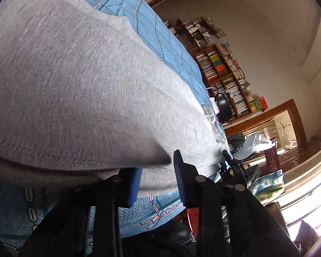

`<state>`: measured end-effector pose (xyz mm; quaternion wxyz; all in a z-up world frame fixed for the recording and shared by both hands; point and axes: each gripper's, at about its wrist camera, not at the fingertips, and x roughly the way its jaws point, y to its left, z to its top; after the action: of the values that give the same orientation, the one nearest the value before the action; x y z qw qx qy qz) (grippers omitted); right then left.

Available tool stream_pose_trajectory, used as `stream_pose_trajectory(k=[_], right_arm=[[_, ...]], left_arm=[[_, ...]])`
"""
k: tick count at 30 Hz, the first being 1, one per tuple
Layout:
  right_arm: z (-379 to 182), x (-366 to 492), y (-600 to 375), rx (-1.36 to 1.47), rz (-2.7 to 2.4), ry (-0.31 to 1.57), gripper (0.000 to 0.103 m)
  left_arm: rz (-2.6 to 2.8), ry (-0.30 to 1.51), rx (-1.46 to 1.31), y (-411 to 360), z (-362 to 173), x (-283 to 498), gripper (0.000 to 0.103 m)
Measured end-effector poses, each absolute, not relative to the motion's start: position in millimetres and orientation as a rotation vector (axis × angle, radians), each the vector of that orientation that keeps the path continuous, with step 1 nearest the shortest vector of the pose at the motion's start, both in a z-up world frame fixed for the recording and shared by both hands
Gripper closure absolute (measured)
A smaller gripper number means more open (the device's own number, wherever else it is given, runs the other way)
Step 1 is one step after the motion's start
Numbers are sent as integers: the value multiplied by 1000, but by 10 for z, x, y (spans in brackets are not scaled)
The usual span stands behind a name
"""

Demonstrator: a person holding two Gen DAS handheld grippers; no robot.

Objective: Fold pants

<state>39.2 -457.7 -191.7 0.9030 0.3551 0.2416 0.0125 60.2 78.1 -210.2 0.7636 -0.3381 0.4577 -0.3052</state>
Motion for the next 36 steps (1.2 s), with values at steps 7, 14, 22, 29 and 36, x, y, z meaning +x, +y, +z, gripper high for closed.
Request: stream_pose_trajectory(k=[7,14,22,29,36], right_arm=[[-1694,326,-4501,663,-24,454,90],[-1341,72,-4328,538,-27,401,92],[-1628,-197,-4323,560,-88,494,92],[-1776,-124,-4374,582,-110,516,92],[-1902,-29,-4394,585,-146,568,83]], left_arm=[[-676,975,-708,888,-1998,570,93],[-687,898,-624,1104,-1684,398,95],[-646,970,-571,1172,-1852,303,94],[-636,1006,-669,1244,-1975,384,59],[-621,994,-765,1278,-1984,493,53]])
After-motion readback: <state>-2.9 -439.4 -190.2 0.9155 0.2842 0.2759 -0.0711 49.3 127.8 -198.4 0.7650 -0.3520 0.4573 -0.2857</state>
